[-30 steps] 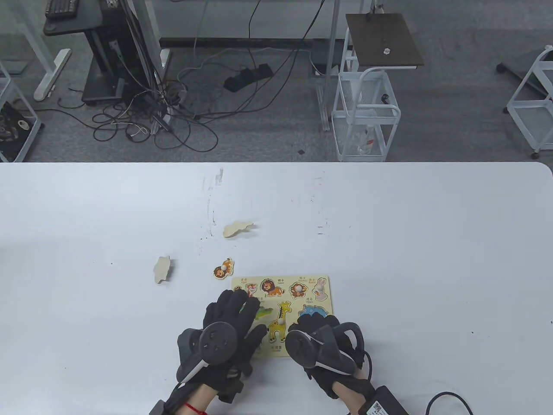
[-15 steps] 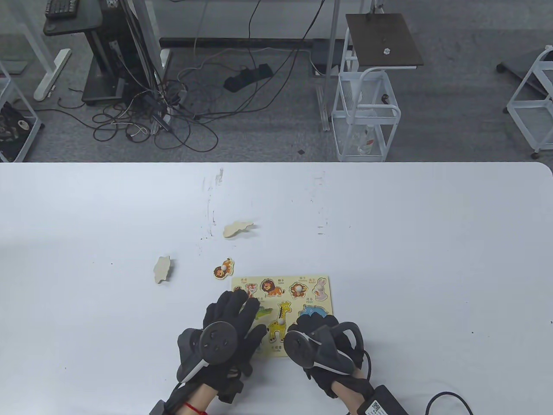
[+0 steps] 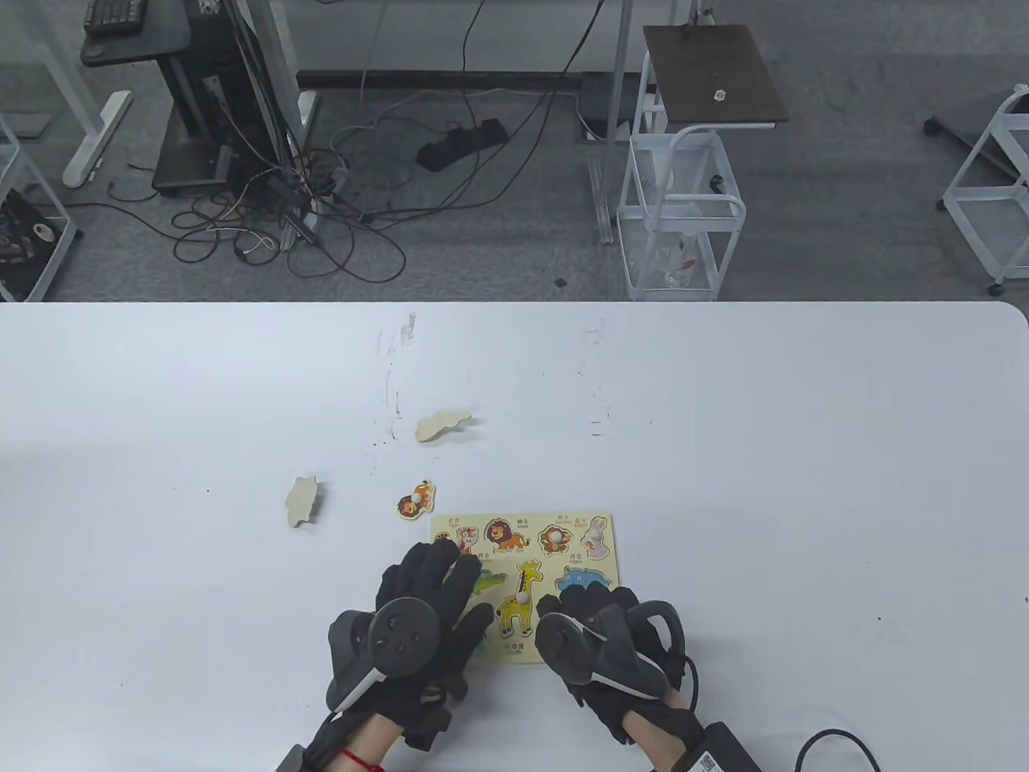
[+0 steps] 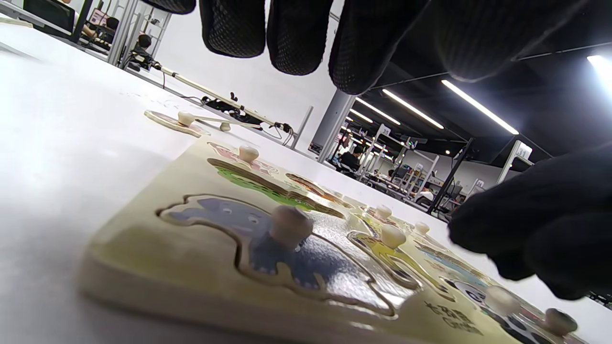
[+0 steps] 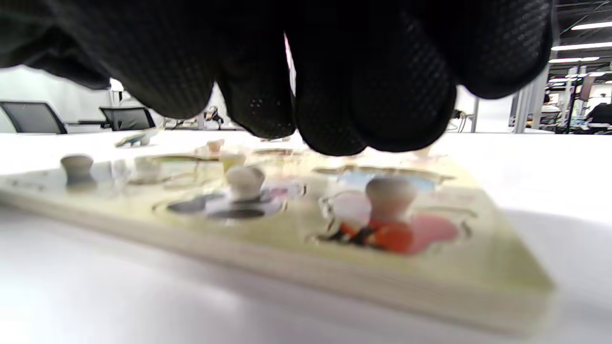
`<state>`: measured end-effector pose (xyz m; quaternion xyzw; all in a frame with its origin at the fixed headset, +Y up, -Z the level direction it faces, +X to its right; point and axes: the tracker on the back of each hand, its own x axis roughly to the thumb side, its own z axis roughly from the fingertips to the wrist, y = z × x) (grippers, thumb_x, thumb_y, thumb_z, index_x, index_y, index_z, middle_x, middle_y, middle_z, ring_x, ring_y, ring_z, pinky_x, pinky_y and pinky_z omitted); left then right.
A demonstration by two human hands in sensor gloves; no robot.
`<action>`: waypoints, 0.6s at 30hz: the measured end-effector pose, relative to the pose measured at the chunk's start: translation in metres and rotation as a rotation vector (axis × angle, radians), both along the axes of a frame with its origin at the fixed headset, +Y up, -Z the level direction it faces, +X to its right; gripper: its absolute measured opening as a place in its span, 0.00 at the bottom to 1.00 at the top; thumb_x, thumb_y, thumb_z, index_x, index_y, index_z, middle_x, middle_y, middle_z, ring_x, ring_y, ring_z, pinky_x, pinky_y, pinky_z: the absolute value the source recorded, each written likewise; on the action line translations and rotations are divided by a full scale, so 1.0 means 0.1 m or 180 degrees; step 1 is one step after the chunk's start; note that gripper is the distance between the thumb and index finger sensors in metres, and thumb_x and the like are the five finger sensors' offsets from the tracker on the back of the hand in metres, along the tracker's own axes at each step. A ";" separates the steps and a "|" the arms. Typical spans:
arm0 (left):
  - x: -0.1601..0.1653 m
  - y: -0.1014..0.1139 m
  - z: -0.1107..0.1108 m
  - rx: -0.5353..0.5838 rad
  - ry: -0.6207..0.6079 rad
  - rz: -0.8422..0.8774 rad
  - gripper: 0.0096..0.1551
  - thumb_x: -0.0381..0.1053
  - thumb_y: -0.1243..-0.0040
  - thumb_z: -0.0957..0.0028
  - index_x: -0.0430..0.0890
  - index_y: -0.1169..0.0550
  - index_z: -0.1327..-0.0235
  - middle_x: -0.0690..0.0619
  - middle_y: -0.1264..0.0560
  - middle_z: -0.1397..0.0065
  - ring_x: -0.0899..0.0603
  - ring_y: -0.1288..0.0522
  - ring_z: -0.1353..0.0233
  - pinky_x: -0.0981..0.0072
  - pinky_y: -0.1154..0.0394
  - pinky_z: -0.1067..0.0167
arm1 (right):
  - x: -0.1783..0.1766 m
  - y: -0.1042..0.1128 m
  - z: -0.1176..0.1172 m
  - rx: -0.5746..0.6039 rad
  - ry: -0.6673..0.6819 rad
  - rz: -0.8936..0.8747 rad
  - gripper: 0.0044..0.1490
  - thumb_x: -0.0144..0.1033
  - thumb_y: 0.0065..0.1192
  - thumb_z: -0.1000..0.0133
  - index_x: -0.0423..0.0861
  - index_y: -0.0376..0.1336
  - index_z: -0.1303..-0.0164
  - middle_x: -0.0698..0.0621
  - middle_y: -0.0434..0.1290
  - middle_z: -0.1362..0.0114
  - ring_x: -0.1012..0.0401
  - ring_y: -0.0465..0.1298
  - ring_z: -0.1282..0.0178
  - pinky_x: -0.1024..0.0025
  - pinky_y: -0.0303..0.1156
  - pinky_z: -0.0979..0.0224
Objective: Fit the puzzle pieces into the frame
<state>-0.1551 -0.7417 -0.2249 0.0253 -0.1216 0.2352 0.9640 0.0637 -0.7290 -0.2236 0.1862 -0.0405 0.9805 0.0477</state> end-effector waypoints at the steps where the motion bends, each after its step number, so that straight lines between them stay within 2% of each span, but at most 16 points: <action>1: 0.00 0.00 0.00 -0.0005 0.0001 -0.0004 0.38 0.67 0.42 0.51 0.54 0.27 0.27 0.45 0.37 0.16 0.31 0.38 0.17 0.36 0.45 0.24 | 0.03 0.03 0.00 0.0050 -0.0029 -0.0050 0.35 0.52 0.67 0.54 0.48 0.74 0.39 0.44 0.78 0.37 0.45 0.82 0.51 0.41 0.72 0.41; 9: 0.05 0.03 0.05 0.0117 -0.0091 -0.0199 0.38 0.66 0.41 0.51 0.55 0.28 0.26 0.45 0.39 0.15 0.31 0.39 0.17 0.36 0.46 0.24 | 0.22 0.15 -0.03 0.0314 -0.0186 -0.0437 0.37 0.53 0.65 0.53 0.51 0.69 0.33 0.45 0.71 0.27 0.40 0.76 0.33 0.36 0.68 0.34; 13: 0.03 0.16 0.09 0.0306 -0.0025 -0.0280 0.38 0.66 0.41 0.51 0.55 0.28 0.26 0.45 0.39 0.15 0.31 0.39 0.16 0.36 0.46 0.23 | 0.31 0.22 -0.03 0.0361 -0.0176 -0.0679 0.40 0.57 0.64 0.54 0.53 0.67 0.31 0.46 0.67 0.24 0.40 0.71 0.26 0.35 0.65 0.30; 18: -0.01 0.41 0.07 0.0399 0.0075 -0.0597 0.38 0.66 0.40 0.51 0.55 0.28 0.26 0.45 0.39 0.15 0.32 0.39 0.16 0.36 0.47 0.23 | 0.44 0.25 -0.05 0.0405 -0.0122 -0.1160 0.43 0.60 0.62 0.55 0.53 0.65 0.29 0.46 0.66 0.23 0.40 0.68 0.22 0.35 0.61 0.28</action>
